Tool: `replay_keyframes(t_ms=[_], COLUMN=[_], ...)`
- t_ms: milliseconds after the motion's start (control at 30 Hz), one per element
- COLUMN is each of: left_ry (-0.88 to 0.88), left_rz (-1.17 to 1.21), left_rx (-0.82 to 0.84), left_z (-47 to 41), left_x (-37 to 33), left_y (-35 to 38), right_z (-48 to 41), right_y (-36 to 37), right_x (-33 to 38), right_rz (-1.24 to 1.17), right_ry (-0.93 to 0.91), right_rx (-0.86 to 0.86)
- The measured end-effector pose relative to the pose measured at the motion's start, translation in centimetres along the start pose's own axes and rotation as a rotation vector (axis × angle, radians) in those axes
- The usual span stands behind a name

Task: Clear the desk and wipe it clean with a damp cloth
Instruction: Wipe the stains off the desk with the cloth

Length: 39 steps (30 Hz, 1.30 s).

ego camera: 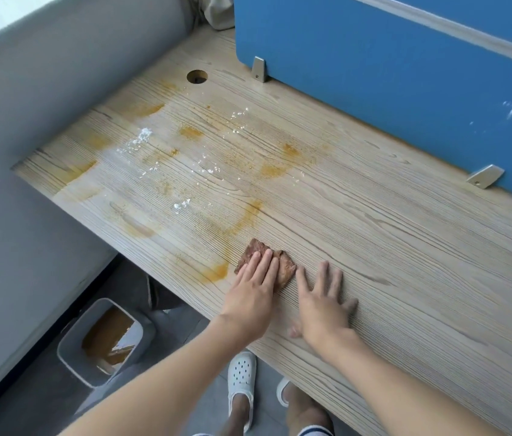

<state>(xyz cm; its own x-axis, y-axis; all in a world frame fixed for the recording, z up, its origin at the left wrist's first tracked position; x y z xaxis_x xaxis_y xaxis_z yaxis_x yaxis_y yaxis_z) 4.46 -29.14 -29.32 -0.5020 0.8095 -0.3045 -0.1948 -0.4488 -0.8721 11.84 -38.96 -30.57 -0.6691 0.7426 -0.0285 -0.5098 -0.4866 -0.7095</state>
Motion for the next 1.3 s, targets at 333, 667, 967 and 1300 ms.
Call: replay_keyframes(t_ms=[333,667,967,1300], left_ry=[-0.034,-0.138,-0.246,-0.335], left_rz=[0.008,0.049,0.11,0.078], left_rx=[-0.013,-0.059,-0.074,-0.074], left_z=[0.8,2.7,4.3,4.4], left_x=[-0.2,-0.4,0.6,3.4], left_y=[0.1,0.8,0.9,0.6], right_z=[-0.1,0.2,0.7,0.6], right_y=[-0.1,-0.2,-0.4,-0.3], right_x=[-0.1,-0.3,-0.4,-0.2], right_rz=[-0.02,-0.029,-0.002,0.019], right_ry=[0.02,-0.026,-0.047,-0.064], right_rx=[-0.007,-0.031,-0.05,-0.049])
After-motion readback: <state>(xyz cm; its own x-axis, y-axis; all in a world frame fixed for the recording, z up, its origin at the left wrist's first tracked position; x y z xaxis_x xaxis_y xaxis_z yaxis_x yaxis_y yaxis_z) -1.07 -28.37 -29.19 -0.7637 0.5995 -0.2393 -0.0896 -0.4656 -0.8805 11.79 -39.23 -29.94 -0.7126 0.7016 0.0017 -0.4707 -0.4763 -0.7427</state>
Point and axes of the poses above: each hand's wrist, its own z-axis away from the middle knuckle, its own y-axis out of the palm, x = y × z, the point moved 9 cm from there along -z, towards the middle knuckle, and after that the axes turned 1 degree about x, right-handed, at the moved point
